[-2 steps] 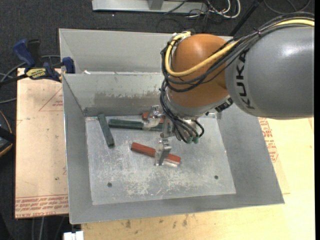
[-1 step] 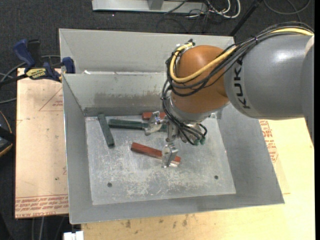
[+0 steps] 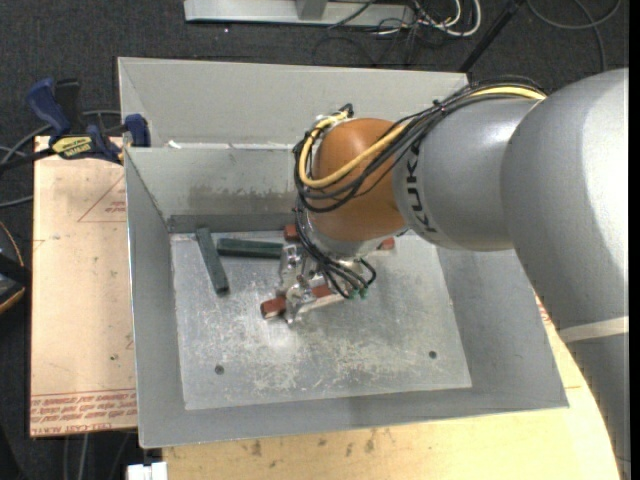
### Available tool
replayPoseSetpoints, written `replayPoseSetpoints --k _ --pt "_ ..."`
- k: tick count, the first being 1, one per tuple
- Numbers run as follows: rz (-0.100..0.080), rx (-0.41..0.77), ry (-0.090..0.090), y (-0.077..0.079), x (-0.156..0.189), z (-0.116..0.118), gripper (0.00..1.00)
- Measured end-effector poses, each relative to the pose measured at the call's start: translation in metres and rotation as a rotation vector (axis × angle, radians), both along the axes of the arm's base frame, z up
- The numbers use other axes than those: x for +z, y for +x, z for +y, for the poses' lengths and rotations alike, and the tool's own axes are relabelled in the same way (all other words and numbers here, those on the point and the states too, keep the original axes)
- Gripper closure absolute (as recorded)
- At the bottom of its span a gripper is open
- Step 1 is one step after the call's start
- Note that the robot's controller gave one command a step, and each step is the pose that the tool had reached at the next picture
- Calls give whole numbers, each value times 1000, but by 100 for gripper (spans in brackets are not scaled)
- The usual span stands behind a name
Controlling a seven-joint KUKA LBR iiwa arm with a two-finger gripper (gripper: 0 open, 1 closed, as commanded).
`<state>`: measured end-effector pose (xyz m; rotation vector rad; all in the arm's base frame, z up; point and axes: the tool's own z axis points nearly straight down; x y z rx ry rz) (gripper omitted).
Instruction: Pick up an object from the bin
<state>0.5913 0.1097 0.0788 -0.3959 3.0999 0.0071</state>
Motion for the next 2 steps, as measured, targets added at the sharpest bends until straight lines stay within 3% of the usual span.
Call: replayPoseSetpoints --k 1,2 --pt "0 0 0 0 0 0 100" --pt "12 56 -5 -14 133 -32 100"
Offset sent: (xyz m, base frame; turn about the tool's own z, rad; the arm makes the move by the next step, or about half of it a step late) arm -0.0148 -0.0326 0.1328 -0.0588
